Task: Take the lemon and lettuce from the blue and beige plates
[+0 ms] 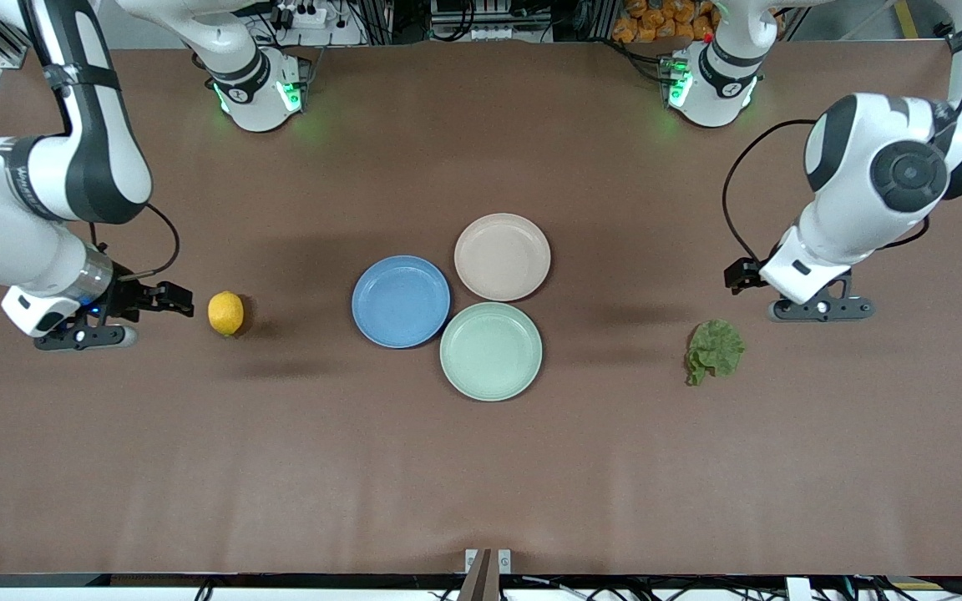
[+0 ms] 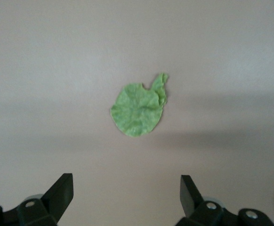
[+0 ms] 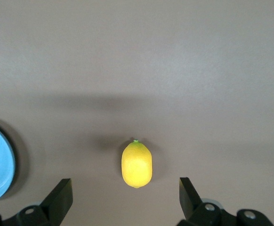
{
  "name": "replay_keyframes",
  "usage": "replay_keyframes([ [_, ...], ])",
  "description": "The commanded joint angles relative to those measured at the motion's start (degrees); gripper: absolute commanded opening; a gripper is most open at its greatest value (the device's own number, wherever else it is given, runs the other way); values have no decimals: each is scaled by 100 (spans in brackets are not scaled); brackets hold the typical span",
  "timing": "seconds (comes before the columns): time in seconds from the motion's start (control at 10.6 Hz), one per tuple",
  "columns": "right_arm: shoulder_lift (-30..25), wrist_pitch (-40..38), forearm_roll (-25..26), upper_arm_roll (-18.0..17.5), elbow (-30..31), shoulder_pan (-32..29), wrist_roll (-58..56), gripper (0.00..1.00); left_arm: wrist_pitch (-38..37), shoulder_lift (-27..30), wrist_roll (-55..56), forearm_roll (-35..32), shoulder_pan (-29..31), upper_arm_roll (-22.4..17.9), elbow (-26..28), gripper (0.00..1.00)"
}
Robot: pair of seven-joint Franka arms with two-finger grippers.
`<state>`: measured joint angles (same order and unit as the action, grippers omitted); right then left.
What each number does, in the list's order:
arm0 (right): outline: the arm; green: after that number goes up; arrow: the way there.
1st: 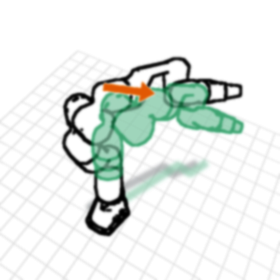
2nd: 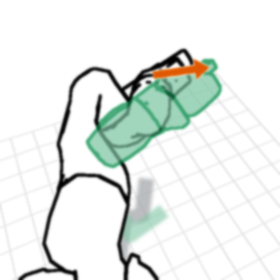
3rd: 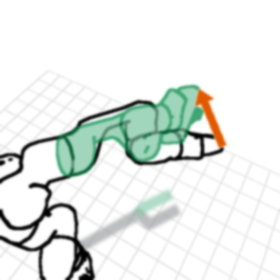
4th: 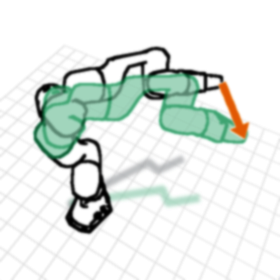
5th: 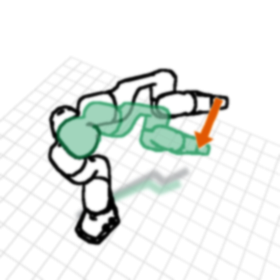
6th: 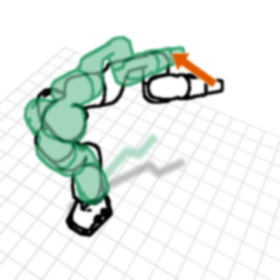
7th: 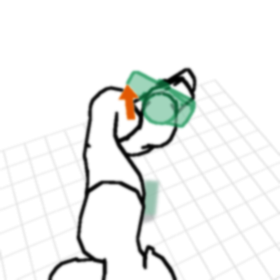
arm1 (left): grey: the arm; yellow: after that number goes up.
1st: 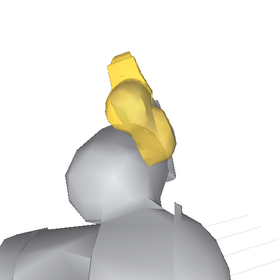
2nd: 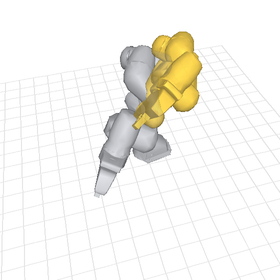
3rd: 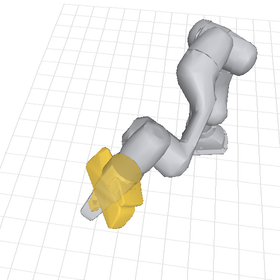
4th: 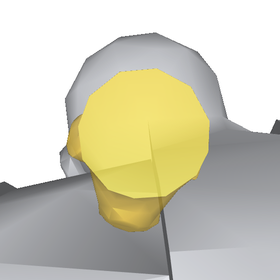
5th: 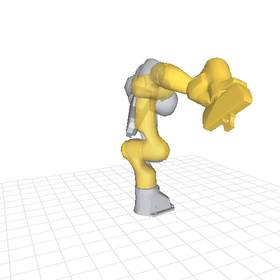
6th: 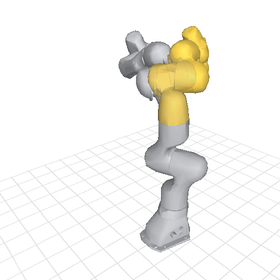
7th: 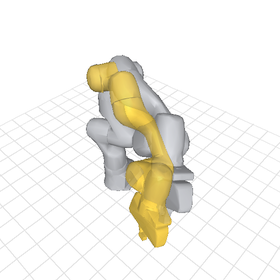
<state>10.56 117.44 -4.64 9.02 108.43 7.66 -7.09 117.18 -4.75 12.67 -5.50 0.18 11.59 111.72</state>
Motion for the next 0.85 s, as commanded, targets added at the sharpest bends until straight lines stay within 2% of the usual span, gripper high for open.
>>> replay_keyframes([
  [0.0,-63,-553,-37,-49,-488,-177,-109,100,-412,237,-150,363,26,-26,-360,100],
  [0.28,-229,-924,33,-93,-972,-432,-222,100,-976,668,-133,409,-18,-34,-729,100],
  [0.47,-265,-1379,60,-85,-1349,-450,-214,100,-1687,590,-151,505,-27,-34,-1343,100],
  [0.75,-396,-1513,392,-146,-1536,-511,-232,100,-1997,537,-98,761,-9,-26,-1767,100],
])
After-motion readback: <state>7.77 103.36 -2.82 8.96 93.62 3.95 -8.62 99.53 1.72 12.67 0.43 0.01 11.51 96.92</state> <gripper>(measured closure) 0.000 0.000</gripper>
